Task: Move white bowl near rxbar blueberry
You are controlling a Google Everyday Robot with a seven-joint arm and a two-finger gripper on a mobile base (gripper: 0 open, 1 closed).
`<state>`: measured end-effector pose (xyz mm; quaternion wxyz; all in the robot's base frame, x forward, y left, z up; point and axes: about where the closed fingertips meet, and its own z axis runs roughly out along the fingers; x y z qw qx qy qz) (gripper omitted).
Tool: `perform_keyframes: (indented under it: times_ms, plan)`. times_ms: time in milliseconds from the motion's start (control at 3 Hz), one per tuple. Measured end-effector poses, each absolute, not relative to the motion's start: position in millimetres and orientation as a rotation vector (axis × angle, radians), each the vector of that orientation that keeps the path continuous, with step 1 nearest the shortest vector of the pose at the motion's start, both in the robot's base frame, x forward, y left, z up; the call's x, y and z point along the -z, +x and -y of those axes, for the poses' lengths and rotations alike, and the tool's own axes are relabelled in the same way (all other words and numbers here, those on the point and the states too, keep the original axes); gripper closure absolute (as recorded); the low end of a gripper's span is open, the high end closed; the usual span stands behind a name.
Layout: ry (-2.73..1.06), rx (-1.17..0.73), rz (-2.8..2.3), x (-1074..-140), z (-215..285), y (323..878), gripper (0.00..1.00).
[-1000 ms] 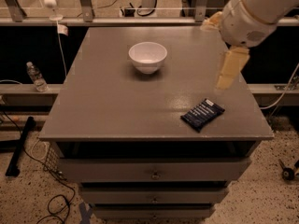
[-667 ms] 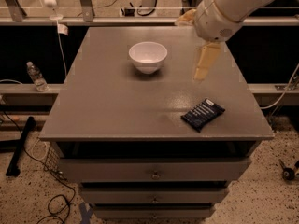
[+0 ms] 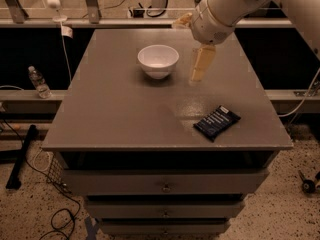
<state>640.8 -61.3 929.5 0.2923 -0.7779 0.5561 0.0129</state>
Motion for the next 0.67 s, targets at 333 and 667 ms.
perform_keyframes:
  times_ms: [333, 667]
  plan:
    - [-2.086, -0.083, -1.426, -918, 56, 656, 0.0]
    - [-2.132, -0.103, -1.374, -902, 46, 670, 0.0]
